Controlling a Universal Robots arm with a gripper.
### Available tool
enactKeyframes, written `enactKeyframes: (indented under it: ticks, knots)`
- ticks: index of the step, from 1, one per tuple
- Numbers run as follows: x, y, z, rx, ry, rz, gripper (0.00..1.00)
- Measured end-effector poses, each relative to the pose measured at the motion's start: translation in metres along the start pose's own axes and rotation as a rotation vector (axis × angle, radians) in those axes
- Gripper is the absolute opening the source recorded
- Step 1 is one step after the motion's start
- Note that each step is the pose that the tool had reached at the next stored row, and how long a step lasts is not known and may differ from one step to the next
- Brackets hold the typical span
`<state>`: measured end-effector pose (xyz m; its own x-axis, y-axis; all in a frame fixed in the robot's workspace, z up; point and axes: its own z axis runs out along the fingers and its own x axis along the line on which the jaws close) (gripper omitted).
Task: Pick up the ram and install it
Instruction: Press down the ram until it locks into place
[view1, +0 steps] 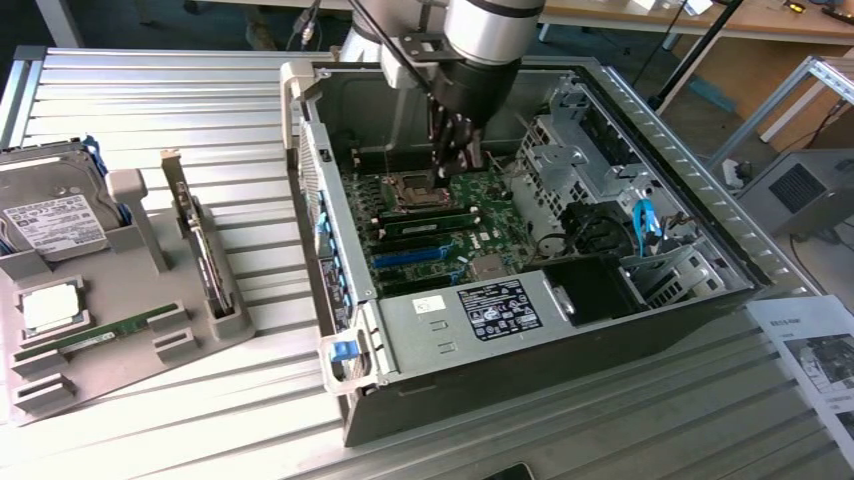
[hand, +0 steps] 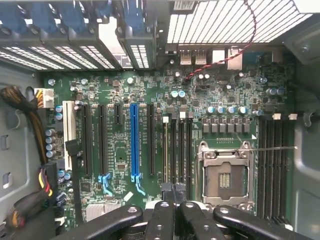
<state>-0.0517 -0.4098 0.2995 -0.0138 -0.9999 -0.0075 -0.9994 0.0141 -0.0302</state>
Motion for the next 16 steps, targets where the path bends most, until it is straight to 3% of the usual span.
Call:
enactKeyframes:
  ticks: [16]
  knots:
    - [0.000,-0.0009,-0.0289,0.0000,-0.0001,0.000,0.11]
